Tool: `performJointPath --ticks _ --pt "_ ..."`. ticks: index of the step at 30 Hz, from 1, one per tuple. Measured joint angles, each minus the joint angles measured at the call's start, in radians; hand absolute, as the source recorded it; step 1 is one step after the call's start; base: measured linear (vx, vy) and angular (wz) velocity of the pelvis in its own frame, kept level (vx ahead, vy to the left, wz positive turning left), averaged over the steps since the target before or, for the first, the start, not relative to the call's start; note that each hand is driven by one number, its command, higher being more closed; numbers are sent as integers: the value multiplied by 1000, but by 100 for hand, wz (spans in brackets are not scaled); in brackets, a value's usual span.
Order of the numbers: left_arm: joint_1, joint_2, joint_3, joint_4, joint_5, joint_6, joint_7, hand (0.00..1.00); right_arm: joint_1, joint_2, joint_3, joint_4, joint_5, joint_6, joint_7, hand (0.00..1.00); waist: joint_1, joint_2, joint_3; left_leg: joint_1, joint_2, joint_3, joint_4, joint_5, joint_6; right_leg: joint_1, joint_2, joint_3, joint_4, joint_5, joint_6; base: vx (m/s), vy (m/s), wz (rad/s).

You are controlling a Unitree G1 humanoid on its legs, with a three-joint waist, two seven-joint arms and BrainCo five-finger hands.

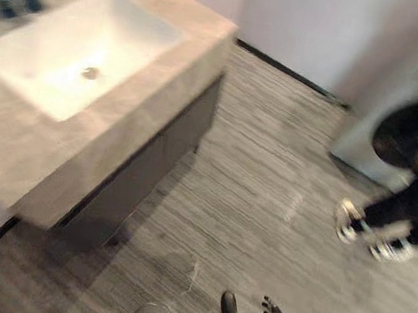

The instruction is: Organize washtable

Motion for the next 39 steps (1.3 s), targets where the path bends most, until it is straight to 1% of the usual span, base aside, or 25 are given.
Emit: performJointPath --ticks 1,3,6,8,11,12,14,15,16,17,18,19,20,21,23,24,25,26,27,30,32,33,34,37,39 --pt "-6 -1 0 -10 0 0 0 0 -2 6 3 -8 2 0 2 0 0 8 4 7 13 55 -1 0 0 -31 -9 -121 73 -40 -22 -20 129 -248" --pt "-24 0 -11 -33 -2 -4 -1 0 1 16 10 6 4 -2 2 0 1 -3 -4 65 24 234 -7 1 6 2 -122 -588 219 -179 -72 15 119 -228" --pt "-25 7 -4 -27 0 -2 -3 0 -1 6 24 35 -5 -1 3 0 -24 -7 -9 134 35 413 -4 0 8 65 -186 -895 293 -307 -119 16 30 -194" --pt "-25 9 3 -18 0 4 -5 0 5 1 24 40 -7 1 4 0 -25 -22 -18 175 28 482 -11 -1 7 75 -189 -966 290 -317 -108 93 -70 -172" --pt "-33 3 8 2 11 16 -7 0 7 -24 21 69 -8 3 4 0 -40 -1 -25 212 30 501 -41 -1 6 84 -113 -901 211 -296 -101 168 -126 -150" --pt "-34 2 11 4 29 17 -18 0 5 -27 23 75 -8 6 5 0 -52 2 -26 222 59 531 -3 0 3 99 -58 -844 161 -284 -100 152 -86 -108" --pt "-29 4 21 11 40 25 -27 0 9 -24 47 76 -8 4 5 0 -51 4 -24 222 115 574 133 3 -3 131 1 -777 124 -278 -110 186 -84 -137" --pt "-16 7 24 14 47 32 -27 0 8 -33 82 74 -8 4 5 0 -46 20 -16 206 197 577 318 39 1 177 55 -705 87 -275 -117 196 -43 -158" --pt "-9 4 26 12 47 34 -27 0 8 -34 98 74 -9 3 5 0 -42 27 -13 181 236 561 419 85 54 200 80 -665 72 -276 -122 162 -8 -198" --pt "3 10 31 -14 55 32 -25 0 7 -34 125 75 -11 4 5 0 -22 26 -15 102 285 489 604 174 157 229 111 -583 63 -280 -147 205 100 -207" --pt "3 19 30 -31 66 34 -26 0 3 -28 141 82 -11 4 5 0 -20 24 -5 21 274 375 700 119 169 245 131 -498 74 -293 -167 203 112 -203" --pt "4 22 29 -31 68 34 -25 0 -1 -28 141 85 -10 4 6 0 -18 30 3 -26 246 299 716 96 148 251 135 -459 78 -296 -172 247 188 -209" --pt "8 24 21 -30 68 35 -24 0 -6 -29 140 96 -10 4 7 0 -11 7 7 -91 160 149 705 60 86 261 135 -369 93 -295 -171 187 223 -232" --pt "22 23 1 -31 66 35 -24 0 -4 -31 140 106 -10 5 7 0 14 16 22 -129 84 13 654 27 33 273 134 -273 105 -290 -160 179 254 -244" --pt "28 9 -12 -36 63 36 -23 0 -5 -30 131 105 -7 4 6 0 25 15 28 -153 25 -148 501 -4 -27 289 131 -157 115 -285 -107 168 342 -215" --pt "9 5 -30 -39 62 32 -23 0 -12 -33 107 104 -5 4 5 0 14 27 41 -162 5 -269 334 -7 -44 284 124 -90 134 -300 -68 149 417 -168" --pt "4 1 -31 -43 61 29 -23 0 -15 -34 99 105 -5 5 4 0 7 31 43 -157 2 -311 263 3 -62 279 120 -67 145 -309 -52 90 376 -128" --pt "3 -4 -33 -49 59 22 -22 0 -16 -36 89 104 -4 5 4 0 2 41 40 -140 -3 -375 158 32 -102 265 117 -29 170 -328 -22 76 343 -109" --pt "-2 -17 -37 -47 57 17 -22 0 -18 -45 71 100 -4 3 4 0 -2 53 45 -121 5 -376 118 109 -141 256 110 17 201 -353 8 90 360 -110" --pt "-7 -6 -35 -77 58 16 -1 0 9 -9 34 67 -4 5 4 0 0 18 29 -131 -25 -267 132 75 -100 230 39 58 189 -358 37 119 486 -93" --pt "-8 -6 -38 -79 64 12 3 0 17 15 17 43 11 5 3 0 1 15 21 -152 -22 -163 188 30 -52 214 9 136 154 -336 103 49 476 -119" --pt "-8 -4 -38 -80 64 11 4 0 17 23 18 43 26 7 4 0 4 10 16 -158 -20 -125 188 27 -35 196 -12 115 150 -322 122 8 349 -132" --pt "-5 -3 -45 -96 63 11 6 0 17 28 17 41 37 8 3 0 6 6 12 -162 -18 -75 179 34 -13 175 -55 0 153 -303 126 11 285 -97" --pt "-10 6 -82 -115 46 8 18 0 22 33 16 33 37 14 1 0 6 -8 -4 -142 -40 -13 141 43 4 179 -160 -322 151 -270 125 36 214 -64" --pt "-15 13 -94 -112 37 8 18 0 24 33 16 35 37 15 2 0 4 0 0 -114 -56 6 114 49 14 208 -173 -332 118 -268 127 38 99 -16"
